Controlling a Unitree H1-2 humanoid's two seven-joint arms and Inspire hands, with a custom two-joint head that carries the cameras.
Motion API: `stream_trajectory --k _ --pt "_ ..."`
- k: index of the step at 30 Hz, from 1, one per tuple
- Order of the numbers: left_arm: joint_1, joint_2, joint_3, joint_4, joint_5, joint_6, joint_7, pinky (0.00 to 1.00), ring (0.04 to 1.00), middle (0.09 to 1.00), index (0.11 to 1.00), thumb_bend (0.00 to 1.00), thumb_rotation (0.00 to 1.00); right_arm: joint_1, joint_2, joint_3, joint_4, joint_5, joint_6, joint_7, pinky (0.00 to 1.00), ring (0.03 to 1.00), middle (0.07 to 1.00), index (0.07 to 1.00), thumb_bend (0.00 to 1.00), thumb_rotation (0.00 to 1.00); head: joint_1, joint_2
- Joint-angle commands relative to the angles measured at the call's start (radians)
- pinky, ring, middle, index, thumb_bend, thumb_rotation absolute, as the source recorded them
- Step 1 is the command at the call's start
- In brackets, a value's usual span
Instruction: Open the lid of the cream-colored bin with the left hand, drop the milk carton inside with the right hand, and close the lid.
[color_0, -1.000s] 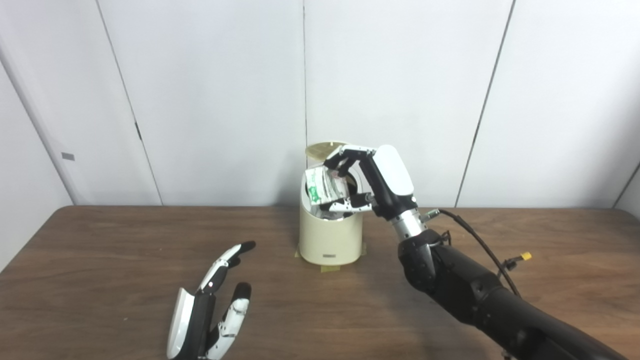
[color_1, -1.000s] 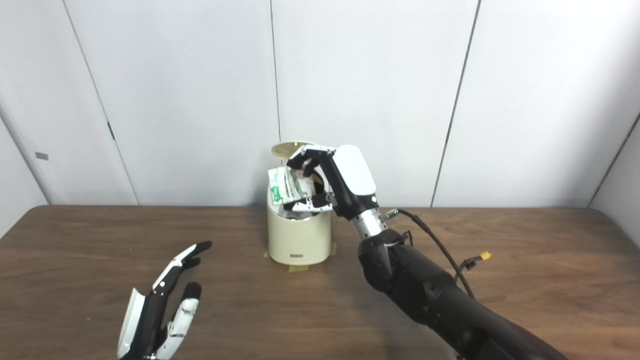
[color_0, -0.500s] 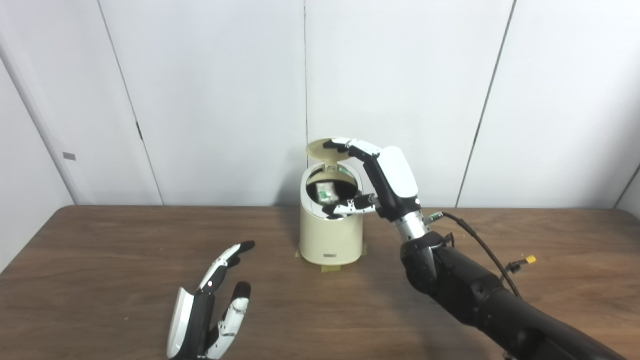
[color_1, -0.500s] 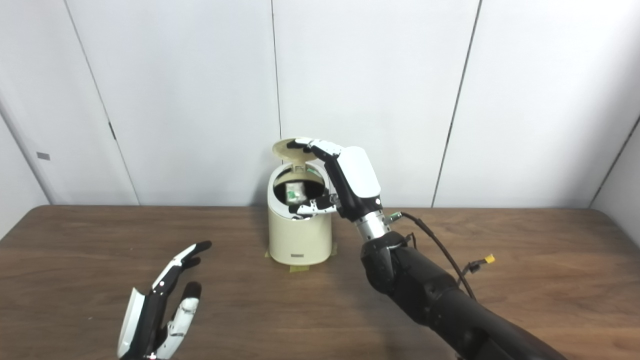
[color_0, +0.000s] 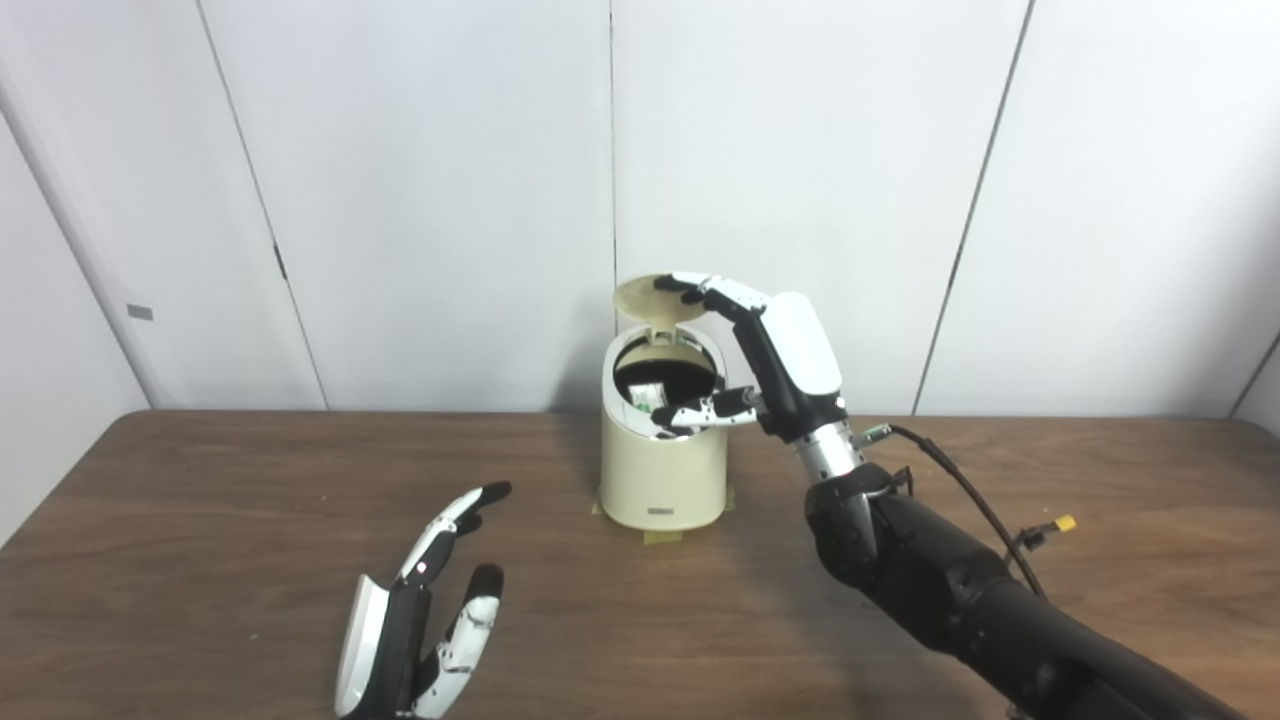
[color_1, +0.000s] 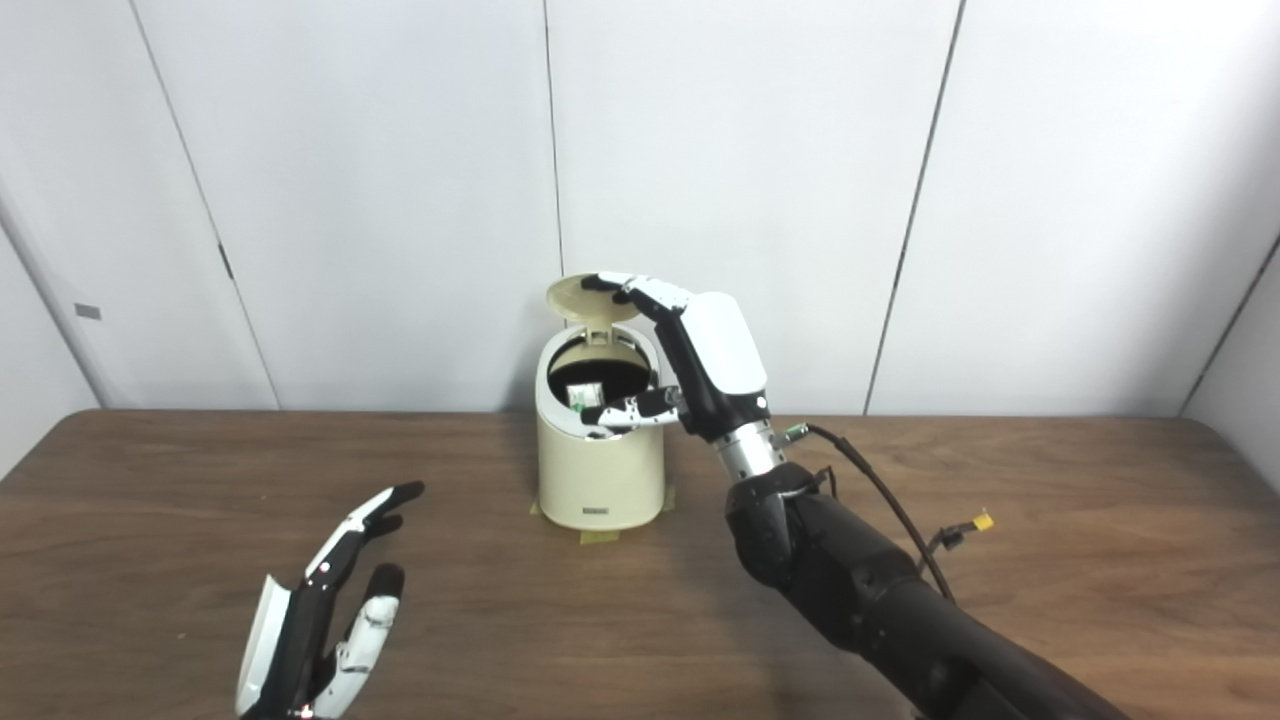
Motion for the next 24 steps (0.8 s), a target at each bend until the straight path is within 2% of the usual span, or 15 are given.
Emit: stream_trajectory --k 1,2,4,7,10,11,12,15,16,17,18,20,24 --pt "0.055 -0.046 -0.024 0.081 0.005 -0.034 0.018 0.83 0.882 0.858 0.834 0.39 0.88 -0.028 0.009 -0.052 -0.050 0.033 -0.026 -0.061 0.54 0.585 0.594 0.573 0.74 0.44 0.001 0.000" --pt "0.052 -0.044 -0.024 0.086 0.007 -0.037 0.021 0.83 0.882 0.857 0.834 0.39 0.88 -0.013 0.016 -0.073 -0.068 0.039 -0.026 -0.082 0.51 0.537 0.548 0.531 0.68 0.39 0.001 0.000" --pt "0.048 -0.041 -0.023 0.096 0.016 -0.043 0.030 0.83 0.880 0.855 0.831 0.39 0.88 0.022 0.029 -0.120 -0.120 0.073 -0.026 -0.089 0.42 0.441 0.467 0.491 0.56 0.23 -0.003 -0.001" --pt "0.038 -0.037 -0.024 0.110 0.017 -0.045 0.037 0.83 0.880 0.855 0.830 0.39 0.88 0.070 0.036 -0.181 -0.191 0.119 -0.026 -0.051 0.31 0.337 0.387 0.477 0.51 0.17 -0.017 -0.009" --pt "0.030 -0.031 -0.029 0.121 0.010 -0.046 0.044 0.83 0.882 0.856 0.829 0.39 0.89 0.116 0.045 -0.249 -0.245 0.142 -0.026 -0.019 0.26 0.297 0.353 0.475 0.51 0.16 -0.021 -0.011" --pt "0.027 -0.029 -0.030 0.124 0.005 -0.047 0.049 0.83 0.882 0.856 0.830 0.39 0.90 0.134 0.044 -0.268 -0.262 0.141 -0.026 -0.003 0.26 0.308 0.361 0.475 0.50 0.16 -0.024 -0.011" --pt "0.025 -0.028 -0.031 0.126 0.001 -0.048 0.055 0.83 0.876 0.852 0.829 0.40 0.91 0.155 0.042 -0.287 -0.280 0.146 -0.026 0.024 0.31 0.359 0.404 0.477 0.50 0.17 -0.028 -0.011" --pt "0.019 -0.022 -0.038 0.131 -0.015 -0.050 0.067 0.83 0.874 0.849 0.832 0.40 0.93 0.230 0.015 -0.322 -0.360 0.160 -0.026 0.164 0.46 0.551 0.588 0.491 0.49 0.18 -0.033 -0.013" --pt "0.016 -0.019 -0.041 0.135 -0.018 -0.050 0.071 0.84 0.875 0.850 0.834 0.39 0.94 0.252 0.004 -0.328 -0.385 0.162 -0.026 0.211 0.57 0.664 0.701 0.635 0.48 0.53 -0.038 -0.015" --pt "0.015 -0.018 -0.041 0.138 -0.017 -0.050 0.074 0.84 0.876 0.850 0.834 0.39 0.94 0.281 -0.005 -0.340 -0.420 0.179 -0.026 0.265 0.62 0.718 0.755 0.701 0.48 0.67 -0.041 -0.017" --pt "0.012 -0.014 -0.044 0.141 -0.017 -0.050 0.076 0.84 0.876 0.850 0.835 0.38 0.95 0.310 -0.008 -0.356 -0.456 0.210 -0.026 0.318 0.69 0.776 0.811 0.766 0.51 0.76 -0.044 -0.019" --pt "0.009 -0.008 -0.050 0.143 -0.021 -0.050 0.079 0.84 0.880 0.855 0.840 0.37 0.96 0.363 -0.003 -0.396 -0.516 0.269 -0.026 0.406 0.80 0.850 0.872 0.846 0.58 0.79 -0.046 -0.018" --pt "0.004 -0.004 -0.062 0.146 -0.042 -0.050 0.088 0.84 0.878 0.853 0.834 0.37 0.95 0.468 0.018 -0.476 -0.608 0.283 -0.025 0.493 0.81 0.845 0.856 0.851 0.64 0.77 -0.046 -0.020"
